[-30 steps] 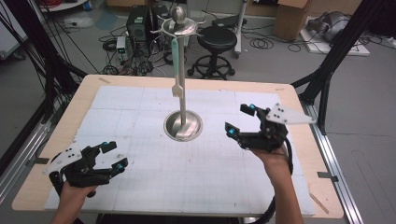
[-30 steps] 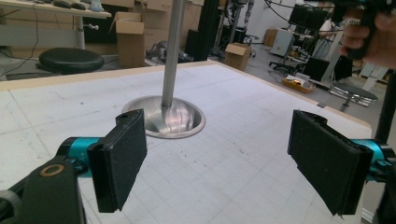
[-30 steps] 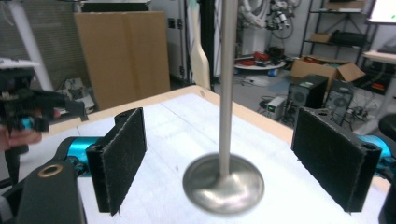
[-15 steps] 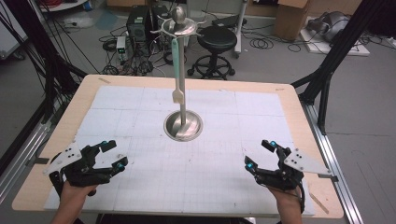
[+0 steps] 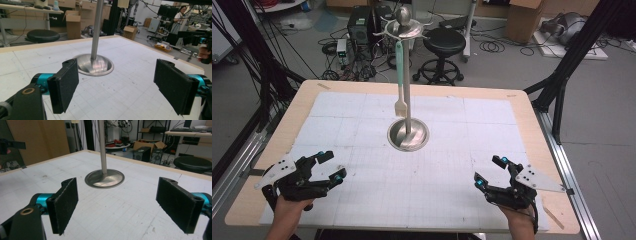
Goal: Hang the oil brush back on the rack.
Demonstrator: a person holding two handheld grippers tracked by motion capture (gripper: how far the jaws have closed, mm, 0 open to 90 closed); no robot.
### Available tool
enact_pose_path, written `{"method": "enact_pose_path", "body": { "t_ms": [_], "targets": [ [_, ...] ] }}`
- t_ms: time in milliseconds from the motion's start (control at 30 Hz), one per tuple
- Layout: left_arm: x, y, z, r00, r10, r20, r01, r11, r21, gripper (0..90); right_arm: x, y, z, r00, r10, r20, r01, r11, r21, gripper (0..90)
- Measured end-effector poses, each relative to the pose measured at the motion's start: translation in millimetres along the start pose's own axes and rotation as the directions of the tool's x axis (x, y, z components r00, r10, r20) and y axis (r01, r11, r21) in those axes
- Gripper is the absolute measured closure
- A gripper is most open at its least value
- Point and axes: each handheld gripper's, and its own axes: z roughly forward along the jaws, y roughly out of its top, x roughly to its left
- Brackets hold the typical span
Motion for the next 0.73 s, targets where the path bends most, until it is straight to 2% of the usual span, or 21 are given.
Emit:
{"method": "enact_pose_path", "body": {
  "t_ms": [267,733],
  "targets": [
    [-1.0,-1.2,1.8,1.0000,-0.004,0.001,0.004,1.0000,0.005,20.6,-0.8,-2.3,1.7,1.0000,0.007,-0.005,-0.007,1.000,0.020,16.9],
    [-1.8,-3.0,3.3,1.0000,-0.003,0.005,0.003,0.9999,0.014,20.5,-2.5,-2.8,0.4,0.9998,0.013,-0.016,-0.013,1.000,0.007,16.8]
  ]
}}
